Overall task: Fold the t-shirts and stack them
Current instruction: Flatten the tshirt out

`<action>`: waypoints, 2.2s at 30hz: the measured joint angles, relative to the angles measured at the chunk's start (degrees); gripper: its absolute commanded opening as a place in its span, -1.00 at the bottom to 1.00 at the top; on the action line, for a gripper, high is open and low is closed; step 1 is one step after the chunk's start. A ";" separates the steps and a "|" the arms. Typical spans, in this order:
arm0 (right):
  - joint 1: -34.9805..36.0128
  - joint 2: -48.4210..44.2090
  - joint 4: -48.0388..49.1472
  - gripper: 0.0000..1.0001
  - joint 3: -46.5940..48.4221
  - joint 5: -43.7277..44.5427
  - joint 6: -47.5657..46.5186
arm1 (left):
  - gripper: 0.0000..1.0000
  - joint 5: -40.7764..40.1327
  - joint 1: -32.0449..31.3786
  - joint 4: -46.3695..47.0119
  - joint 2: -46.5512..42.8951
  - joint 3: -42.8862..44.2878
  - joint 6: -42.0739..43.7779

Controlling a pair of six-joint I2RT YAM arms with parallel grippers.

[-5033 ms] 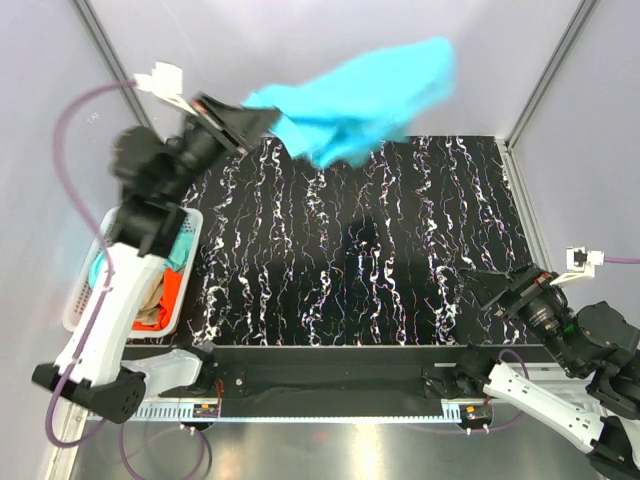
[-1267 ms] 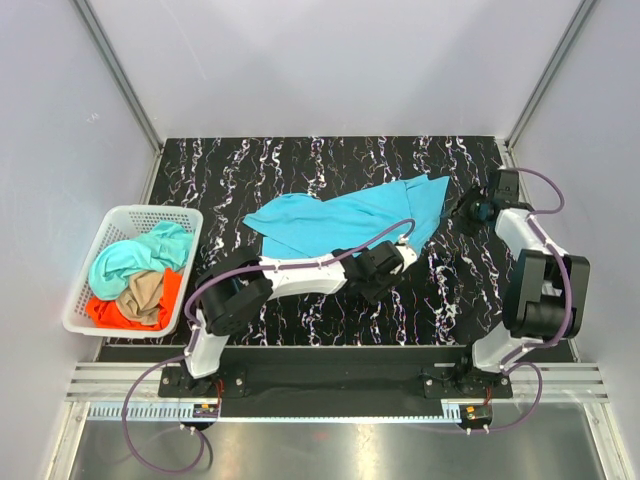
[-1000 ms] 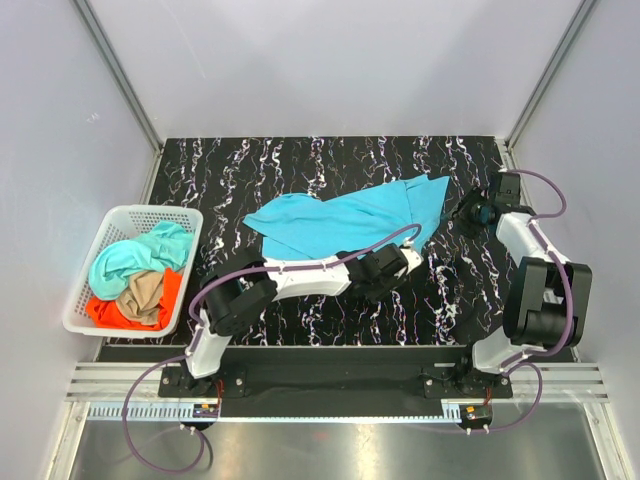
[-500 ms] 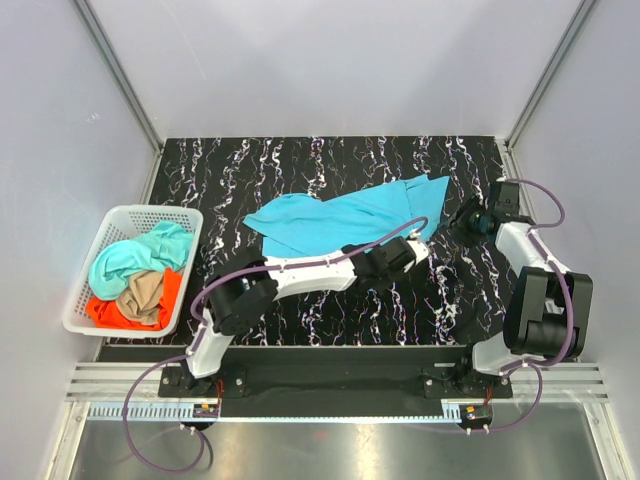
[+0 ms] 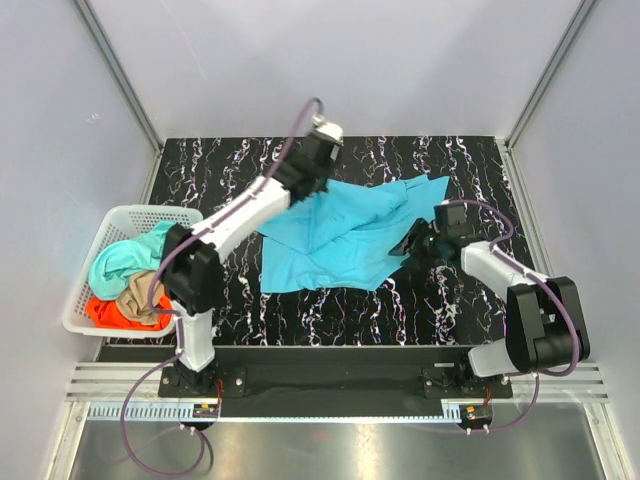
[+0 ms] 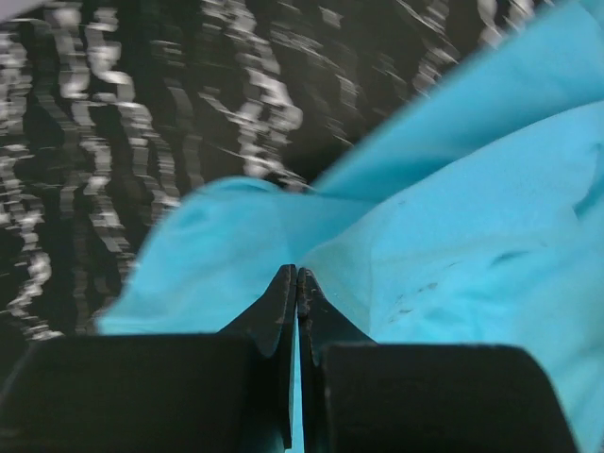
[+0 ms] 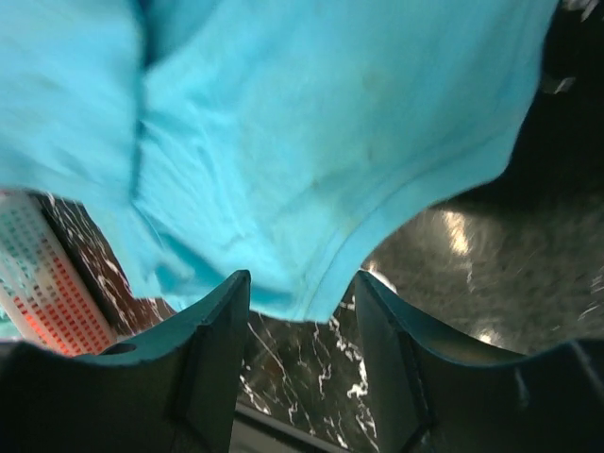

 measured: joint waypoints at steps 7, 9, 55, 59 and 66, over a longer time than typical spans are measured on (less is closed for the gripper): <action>7.45 -0.98 0.87 0.17 -4.68 3.72 4.33 | -1.00 0.15 8.61 -1.11 -1.64 6.01 0.00; 8.33 -1.01 0.92 0.13 -4.66 4.68 5.16 | -1.00 0.42 8.74 -1.60 -1.64 7.50 0.46; -16.09 21.81 -6.80 0.04 18.64 11.10 -8.28 | -1.00 -4.72 13.38 2.56 -2.10 7.65 9.44; -17.46 25.31 -3.48 0.00 21.51 5.81 -10.38 | -1.00 -4.72 13.66 3.08 -1.95 7.65 9.84; -17.62 29.24 -0.72 0.00 25.07 0.07 -13.09 | -1.00 -4.81 14.21 3.69 -1.07 8.20 10.32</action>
